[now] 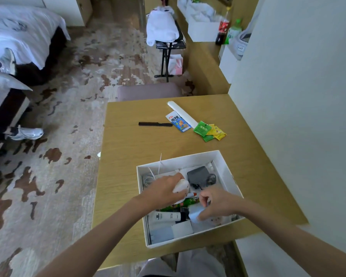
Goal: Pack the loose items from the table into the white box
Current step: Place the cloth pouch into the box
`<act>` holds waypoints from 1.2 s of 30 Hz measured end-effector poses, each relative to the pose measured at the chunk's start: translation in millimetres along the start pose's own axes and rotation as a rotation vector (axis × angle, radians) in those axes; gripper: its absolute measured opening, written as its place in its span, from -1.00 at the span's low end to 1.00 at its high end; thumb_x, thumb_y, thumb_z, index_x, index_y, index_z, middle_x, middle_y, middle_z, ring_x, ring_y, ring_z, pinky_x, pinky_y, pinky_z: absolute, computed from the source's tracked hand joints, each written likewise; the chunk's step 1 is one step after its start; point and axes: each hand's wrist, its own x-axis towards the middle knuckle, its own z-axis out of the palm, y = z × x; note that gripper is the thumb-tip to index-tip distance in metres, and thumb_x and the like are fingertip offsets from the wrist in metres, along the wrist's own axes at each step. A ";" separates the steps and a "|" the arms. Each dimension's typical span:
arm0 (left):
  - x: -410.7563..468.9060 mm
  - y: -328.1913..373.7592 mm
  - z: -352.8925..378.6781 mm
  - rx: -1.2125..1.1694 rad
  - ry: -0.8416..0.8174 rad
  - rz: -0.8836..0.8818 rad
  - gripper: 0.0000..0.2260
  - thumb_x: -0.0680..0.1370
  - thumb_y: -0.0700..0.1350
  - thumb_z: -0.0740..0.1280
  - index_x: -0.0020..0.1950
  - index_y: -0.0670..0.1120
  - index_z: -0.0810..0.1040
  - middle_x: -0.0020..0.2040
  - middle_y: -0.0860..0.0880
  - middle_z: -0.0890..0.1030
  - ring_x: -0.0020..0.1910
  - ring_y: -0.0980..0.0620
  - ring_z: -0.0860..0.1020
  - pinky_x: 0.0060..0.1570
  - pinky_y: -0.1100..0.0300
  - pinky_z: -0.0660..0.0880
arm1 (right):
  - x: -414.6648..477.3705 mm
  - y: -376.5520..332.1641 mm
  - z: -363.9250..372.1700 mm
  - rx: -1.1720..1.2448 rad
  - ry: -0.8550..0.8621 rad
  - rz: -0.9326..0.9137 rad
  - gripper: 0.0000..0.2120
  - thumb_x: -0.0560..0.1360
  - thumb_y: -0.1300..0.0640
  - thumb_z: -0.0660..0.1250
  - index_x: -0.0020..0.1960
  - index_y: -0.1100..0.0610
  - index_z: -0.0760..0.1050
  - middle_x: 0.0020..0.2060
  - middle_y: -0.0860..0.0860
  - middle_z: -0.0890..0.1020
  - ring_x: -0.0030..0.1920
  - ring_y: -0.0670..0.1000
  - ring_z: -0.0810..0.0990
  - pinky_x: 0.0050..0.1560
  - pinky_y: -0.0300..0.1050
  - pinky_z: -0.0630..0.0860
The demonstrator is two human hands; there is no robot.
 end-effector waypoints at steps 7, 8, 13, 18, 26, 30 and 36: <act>4.3 3.1 13.0 0.025 -0.026 -0.021 -0.66 0.53 0.15 0.24 0.18 -0.03 0.38 0.00 -0.13 0.60 -0.02 -0.12 0.54 -0.12 0.05 0.44 | 6.6 6.0 16.2 -0.176 -0.119 0.042 -0.74 0.30 0.08 0.49 -0.30 -0.06 0.38 -0.33 -0.11 0.45 -0.33 -0.12 0.40 -0.32 -0.22 0.36; 4.8 3.4 14.0 0.024 -0.030 -0.024 -0.66 0.53 0.15 0.24 0.18 -0.03 0.38 -0.01 -0.13 0.60 -0.03 -0.12 0.54 -0.14 0.06 0.42 | 7.3 6.3 17.3 -0.216 -0.111 0.029 -0.73 0.31 0.09 0.48 -0.30 -0.06 0.37 -0.34 -0.12 0.43 -0.33 -0.12 0.38 -0.31 -0.22 0.35; 5.5 3.9 13.7 0.013 -0.033 -0.035 -0.67 0.53 0.14 0.25 0.17 -0.04 0.39 -0.05 -0.14 0.60 -0.07 -0.12 0.54 -0.12 0.01 0.48 | 11.3 6.3 20.4 -0.378 -0.048 -0.030 -0.78 0.28 0.22 0.39 -0.33 0.00 0.38 -0.34 -0.08 0.50 -0.31 -0.06 0.43 -0.33 -0.16 0.35; 4.4 -0.7 8.7 -0.015 -0.015 -0.032 -0.69 0.54 0.10 0.26 0.17 -0.06 0.41 -0.02 -0.14 0.62 -0.06 -0.11 0.56 -0.06 -0.06 0.50 | 15.2 8.2 21.6 -0.392 0.007 0.006 -0.80 0.31 0.18 0.40 -0.29 -0.05 0.40 -0.27 -0.10 0.53 -0.26 -0.09 0.47 -0.32 -0.20 0.36; 8.9 -6.5 5.6 -0.029 0.005 -0.051 -0.69 0.54 0.13 0.26 0.18 -0.02 0.40 0.00 -0.11 0.62 -0.03 -0.10 0.56 -0.04 -0.02 0.51 | 19.4 7.4 27.2 -0.218 0.053 0.041 -0.74 0.31 0.14 0.53 -0.15 -0.02 0.46 -0.15 -0.07 0.56 -0.12 -0.04 0.54 -0.15 -0.17 0.50; 16.0 -6.1 7.0 -0.029 0.001 -0.041 -0.69 0.52 0.15 0.27 0.16 0.00 0.41 0.02 -0.09 0.62 -0.05 -0.08 0.56 -0.16 0.10 0.44 | 9.8 11.4 6.5 -0.055 0.040 0.047 -0.83 0.37 0.12 0.49 -0.12 -0.03 0.52 -0.08 -0.07 0.63 -0.06 -0.08 0.61 -0.03 -0.17 0.59; 37.2 4.5 8.0 -0.188 -0.036 -0.051 -0.74 0.49 0.12 0.36 0.09 0.04 0.46 -0.05 0.01 0.59 -0.20 0.08 0.51 -0.27 0.21 0.43 | 0.0 9.9 -38.4 0.224 0.245 0.037 -0.52 0.34 0.01 0.54 0.21 -0.02 0.48 0.06 -0.12 0.62 0.01 -0.13 0.64 0.04 -0.13 0.60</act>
